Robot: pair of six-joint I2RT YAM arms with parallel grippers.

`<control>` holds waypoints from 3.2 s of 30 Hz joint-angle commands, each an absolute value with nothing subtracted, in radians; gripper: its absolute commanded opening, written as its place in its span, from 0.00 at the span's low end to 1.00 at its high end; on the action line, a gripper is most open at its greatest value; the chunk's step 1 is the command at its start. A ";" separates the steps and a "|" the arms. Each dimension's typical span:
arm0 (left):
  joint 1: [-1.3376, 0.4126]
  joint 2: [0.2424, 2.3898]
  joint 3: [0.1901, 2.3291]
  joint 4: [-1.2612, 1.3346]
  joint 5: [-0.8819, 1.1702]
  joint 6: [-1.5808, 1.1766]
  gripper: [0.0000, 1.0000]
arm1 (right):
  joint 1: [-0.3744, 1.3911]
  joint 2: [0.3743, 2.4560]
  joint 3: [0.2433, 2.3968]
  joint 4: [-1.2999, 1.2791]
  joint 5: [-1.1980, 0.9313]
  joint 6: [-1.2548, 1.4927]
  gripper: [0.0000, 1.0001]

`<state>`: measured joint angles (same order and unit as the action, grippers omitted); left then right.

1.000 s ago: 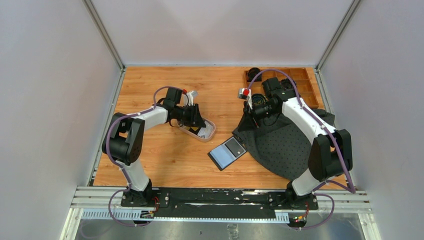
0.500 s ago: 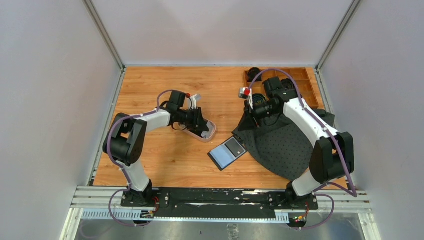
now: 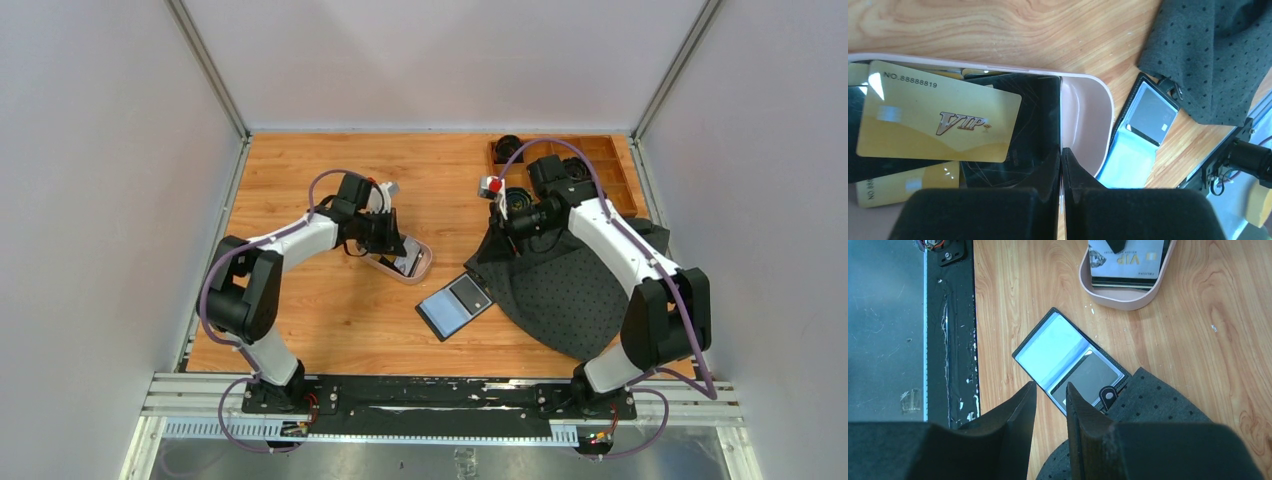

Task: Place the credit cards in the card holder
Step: Pick up the credit card from the storage box, then insert the credit card into the card holder.

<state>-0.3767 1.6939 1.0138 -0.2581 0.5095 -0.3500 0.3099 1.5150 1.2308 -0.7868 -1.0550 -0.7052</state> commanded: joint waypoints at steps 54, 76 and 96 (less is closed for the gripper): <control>-0.933 1.021 0.356 0.893 0.052 -0.798 0.00 | 0.247 1.150 0.773 0.151 -1.323 0.370 0.53; -0.956 1.146 0.335 1.014 0.100 -0.818 0.00 | 0.290 1.179 0.769 0.228 -1.327 0.458 0.44; -0.954 1.182 0.360 0.953 0.157 -0.789 0.00 | 0.316 1.239 0.844 0.005 -1.403 0.201 0.35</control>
